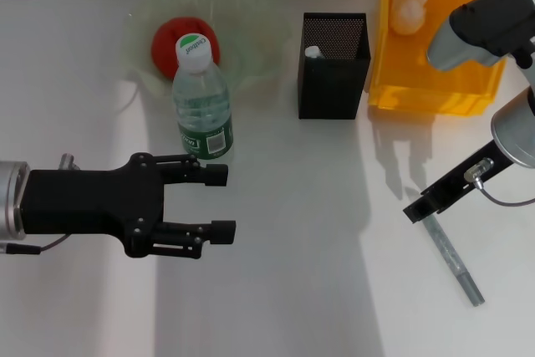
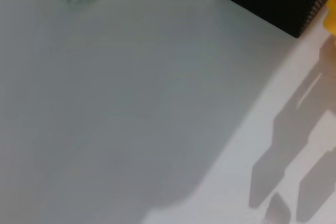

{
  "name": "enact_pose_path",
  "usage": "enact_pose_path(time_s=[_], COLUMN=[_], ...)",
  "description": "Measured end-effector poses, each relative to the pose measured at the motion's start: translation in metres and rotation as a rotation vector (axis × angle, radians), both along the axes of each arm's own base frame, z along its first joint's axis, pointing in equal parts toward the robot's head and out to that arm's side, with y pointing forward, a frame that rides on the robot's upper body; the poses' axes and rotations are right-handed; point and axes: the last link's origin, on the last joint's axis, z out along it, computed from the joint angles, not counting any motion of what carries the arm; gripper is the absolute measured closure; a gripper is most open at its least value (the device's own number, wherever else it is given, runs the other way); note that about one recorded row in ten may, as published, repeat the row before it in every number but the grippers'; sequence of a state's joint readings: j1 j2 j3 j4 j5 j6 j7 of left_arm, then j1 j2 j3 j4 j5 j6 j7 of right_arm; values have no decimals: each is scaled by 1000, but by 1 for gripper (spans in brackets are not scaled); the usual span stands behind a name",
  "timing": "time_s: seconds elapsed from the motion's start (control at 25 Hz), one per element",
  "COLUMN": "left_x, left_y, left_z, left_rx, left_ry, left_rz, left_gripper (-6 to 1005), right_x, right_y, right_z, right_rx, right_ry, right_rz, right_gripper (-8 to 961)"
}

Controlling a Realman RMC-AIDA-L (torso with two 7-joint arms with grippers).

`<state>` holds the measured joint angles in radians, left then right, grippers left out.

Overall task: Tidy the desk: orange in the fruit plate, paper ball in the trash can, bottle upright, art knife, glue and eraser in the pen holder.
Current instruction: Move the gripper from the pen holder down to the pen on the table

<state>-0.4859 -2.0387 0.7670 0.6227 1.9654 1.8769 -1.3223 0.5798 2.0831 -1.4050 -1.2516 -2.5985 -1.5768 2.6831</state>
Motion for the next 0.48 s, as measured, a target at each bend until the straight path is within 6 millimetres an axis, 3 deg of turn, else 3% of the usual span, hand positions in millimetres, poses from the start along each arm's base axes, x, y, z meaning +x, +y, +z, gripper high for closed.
enact_pose_path(time_s=[0.16,0.36,0.48], left_x=[0,0,0], left_y=[0,-1,-1], left_z=[-1,-1,-2], left_rx=[1,0,0], left_ry=[0,-3,-4], left_rz=[2,3,4], left_gripper=[204,203,203], right_x=[2,6,6], right_y=[0,-1,0], right_z=[-2,-5,-6], right_rx=[-3,-11,-10], right_ry=[-17,-50,-51], right_rz=[3,3,2], right_gripper=[388,638,649])
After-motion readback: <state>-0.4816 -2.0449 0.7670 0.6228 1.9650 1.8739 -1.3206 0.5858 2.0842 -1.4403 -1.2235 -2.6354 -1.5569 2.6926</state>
